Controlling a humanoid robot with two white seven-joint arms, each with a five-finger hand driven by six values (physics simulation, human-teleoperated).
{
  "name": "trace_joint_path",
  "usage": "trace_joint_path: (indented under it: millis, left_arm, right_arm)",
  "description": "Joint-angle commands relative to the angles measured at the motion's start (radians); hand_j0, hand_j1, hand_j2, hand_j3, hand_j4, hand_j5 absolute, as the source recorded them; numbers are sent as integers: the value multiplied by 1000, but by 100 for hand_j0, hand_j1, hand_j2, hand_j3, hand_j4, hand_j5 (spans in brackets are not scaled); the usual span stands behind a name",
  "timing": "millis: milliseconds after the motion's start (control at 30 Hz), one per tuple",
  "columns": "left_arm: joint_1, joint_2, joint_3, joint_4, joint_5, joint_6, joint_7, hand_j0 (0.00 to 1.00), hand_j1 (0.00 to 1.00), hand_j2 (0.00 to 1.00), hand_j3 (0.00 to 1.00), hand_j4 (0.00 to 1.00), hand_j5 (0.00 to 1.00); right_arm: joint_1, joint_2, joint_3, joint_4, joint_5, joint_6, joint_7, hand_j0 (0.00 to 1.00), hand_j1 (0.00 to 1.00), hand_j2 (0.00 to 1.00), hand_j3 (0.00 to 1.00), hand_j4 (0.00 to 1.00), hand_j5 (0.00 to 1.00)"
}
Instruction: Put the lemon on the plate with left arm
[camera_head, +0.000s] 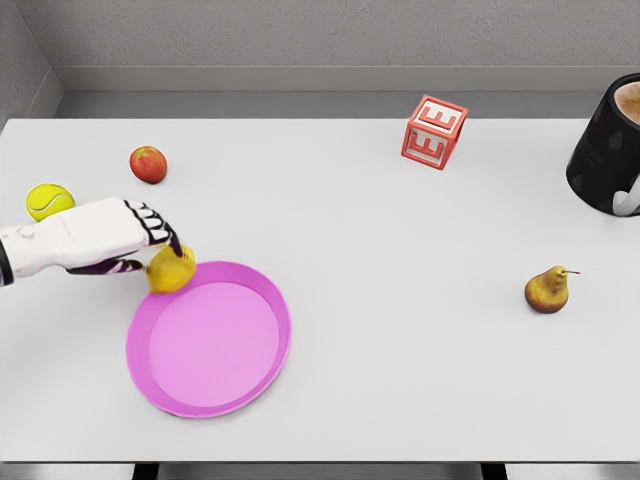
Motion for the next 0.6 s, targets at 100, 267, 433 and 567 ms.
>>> trace_joint_path:
  millis: [100,267,433,567]
  left_arm:
    - [98,71,161,-17,154,3,1,54,54,54,54,54,54]
    - [104,57,259,-11,154,3,1,97,97,97,97,97,97]
    - [104,-27,284,36,158,3,1,100,100,100,100,100,100]
    - [104,-36,287,58,262,3,1,100,100,100,100,100,100]
  right_arm:
    - [0,0,0,0,0,0,0,100,100,100,100,100,100]
    - [0,0,0,0,0,0,0,100,100,100,100,100,100]
    - [0,0,0,1,0,0,0,100,100,100,100,100,100]
    - [0,0,0,0,0,0,0,100,100,100,100,100,100]
